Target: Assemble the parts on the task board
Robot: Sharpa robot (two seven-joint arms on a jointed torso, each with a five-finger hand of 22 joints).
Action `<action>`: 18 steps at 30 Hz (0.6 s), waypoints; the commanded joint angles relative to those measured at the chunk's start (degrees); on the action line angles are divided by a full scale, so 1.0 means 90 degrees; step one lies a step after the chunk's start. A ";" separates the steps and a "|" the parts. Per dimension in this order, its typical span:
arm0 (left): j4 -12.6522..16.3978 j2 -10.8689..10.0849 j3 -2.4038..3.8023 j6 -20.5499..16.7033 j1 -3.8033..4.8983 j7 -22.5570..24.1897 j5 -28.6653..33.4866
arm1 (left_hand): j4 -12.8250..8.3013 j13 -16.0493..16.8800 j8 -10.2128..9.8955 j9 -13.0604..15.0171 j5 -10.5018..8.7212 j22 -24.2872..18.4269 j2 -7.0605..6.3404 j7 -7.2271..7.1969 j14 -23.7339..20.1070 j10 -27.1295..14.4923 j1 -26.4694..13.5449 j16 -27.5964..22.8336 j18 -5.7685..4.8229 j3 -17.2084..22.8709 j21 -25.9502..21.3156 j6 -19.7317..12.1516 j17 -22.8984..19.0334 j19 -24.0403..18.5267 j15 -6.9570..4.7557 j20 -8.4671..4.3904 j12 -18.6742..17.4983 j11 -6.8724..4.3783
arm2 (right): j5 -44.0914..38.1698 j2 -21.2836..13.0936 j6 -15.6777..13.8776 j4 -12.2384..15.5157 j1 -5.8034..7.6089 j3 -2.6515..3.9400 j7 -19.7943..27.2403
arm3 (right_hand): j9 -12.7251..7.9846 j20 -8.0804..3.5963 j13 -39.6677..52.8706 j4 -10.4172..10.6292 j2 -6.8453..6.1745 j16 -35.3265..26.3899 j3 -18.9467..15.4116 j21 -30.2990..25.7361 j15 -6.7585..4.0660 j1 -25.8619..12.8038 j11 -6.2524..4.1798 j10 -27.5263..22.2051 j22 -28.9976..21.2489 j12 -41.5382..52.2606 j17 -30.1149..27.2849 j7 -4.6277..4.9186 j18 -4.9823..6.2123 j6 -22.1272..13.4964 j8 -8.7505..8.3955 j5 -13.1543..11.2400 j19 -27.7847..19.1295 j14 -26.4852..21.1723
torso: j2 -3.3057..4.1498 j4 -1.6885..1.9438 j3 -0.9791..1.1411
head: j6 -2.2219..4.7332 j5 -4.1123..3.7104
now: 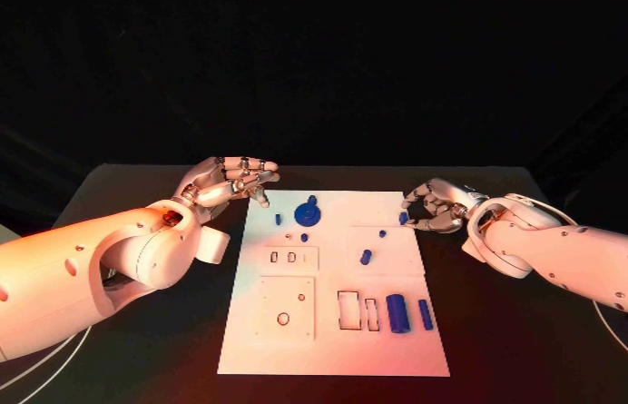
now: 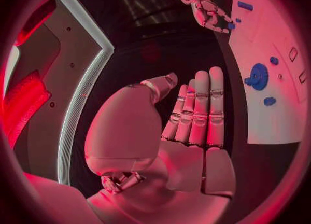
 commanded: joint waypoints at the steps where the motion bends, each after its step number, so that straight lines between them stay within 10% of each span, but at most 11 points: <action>1: 0.0011 0.0004 0.0005 0.0111 0.0004 0.0059 0.0024 | -0.0008 0.0008 0.0004 0.0006 -0.0002 0.0007 0.0000 0.0043 -0.0039 -0.0009 -0.0064 -0.0002 0.0036 0.0020 0.0042 -0.0043 -0.0006 -0.0043 0.0009 0.0013 -0.0044 0.0021 | 0.0018 0.0024 0.0152 -0.0011 -0.0013 -0.0003 0.0065 | -0.0003 -0.0013 0.1341 0.0016 0.0040 0.0034 0.0059 0.0028 -0.0034 0.0007 -0.0035 0.0337 0.1673 0.0038 0.1676 -0.0006 -0.0044 0.0078 0.0054 0.0022 0.0666 0.0687 | 0.0001 0.0001 -0.0001 | -0.0007 -0.0006; 18: 0.0013 -0.0006 0.0005 0.0111 0.0005 0.0048 0.0024 | -0.0028 0.0008 0.0005 0.0009 -0.0002 0.0015 0.0003 0.0044 -0.0040 -0.0007 -0.0067 -0.0003 0.0036 0.0039 0.0058 -0.0043 -0.0011 -0.0056 0.0009 0.0014 -0.0044 0.0021 | 0.0023 0.0086 0.0305 -0.0070 -0.0021 -0.0006 -0.0017 | 0.0011 -0.0086 0.1391 0.0047 0.0135 0.0034 0.0279 0.0028 -0.0125 -0.0006 -0.0109 0.0391 0.1673 0.0100 0.1676 -0.0097 -0.0044 0.0348 0.0181 0.0006 0.0666 0.0687 | -0.0001 -0.0003 0.0005 | -0.0030 0.0010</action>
